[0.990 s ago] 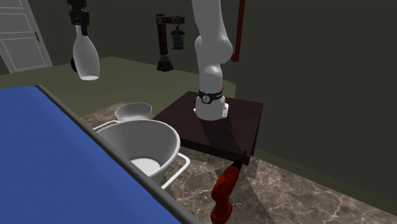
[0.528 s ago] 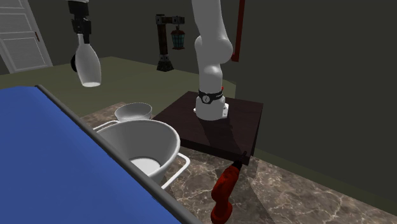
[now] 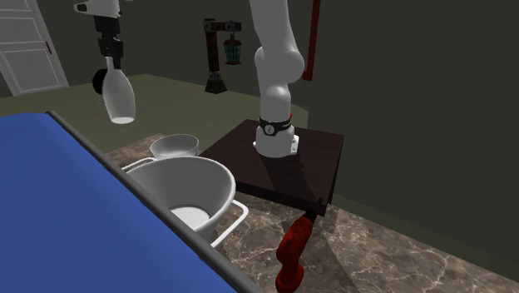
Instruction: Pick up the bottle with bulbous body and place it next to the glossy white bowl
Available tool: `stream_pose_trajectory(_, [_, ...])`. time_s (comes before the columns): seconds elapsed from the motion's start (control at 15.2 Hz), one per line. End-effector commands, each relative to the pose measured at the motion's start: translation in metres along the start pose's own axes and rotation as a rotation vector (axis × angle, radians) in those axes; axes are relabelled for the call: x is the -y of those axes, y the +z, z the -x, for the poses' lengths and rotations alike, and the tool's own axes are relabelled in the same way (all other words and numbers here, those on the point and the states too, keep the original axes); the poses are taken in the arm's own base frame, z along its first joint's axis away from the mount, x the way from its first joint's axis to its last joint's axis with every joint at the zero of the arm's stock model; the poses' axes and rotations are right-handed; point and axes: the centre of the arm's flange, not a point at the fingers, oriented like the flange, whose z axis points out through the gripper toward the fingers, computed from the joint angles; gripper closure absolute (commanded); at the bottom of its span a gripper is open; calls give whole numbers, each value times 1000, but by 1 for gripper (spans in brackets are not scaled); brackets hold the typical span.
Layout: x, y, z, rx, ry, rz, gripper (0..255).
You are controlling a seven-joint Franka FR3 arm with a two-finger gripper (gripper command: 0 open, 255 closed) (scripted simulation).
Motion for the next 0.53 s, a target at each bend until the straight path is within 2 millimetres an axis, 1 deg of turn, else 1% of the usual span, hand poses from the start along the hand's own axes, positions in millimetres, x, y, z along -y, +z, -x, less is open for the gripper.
stream_pose_trajectory(0.0, [0,10,0,-1,0,1,255])
stream_pose_trajectory(0.46, [1,47,5,-1,0,1,255])
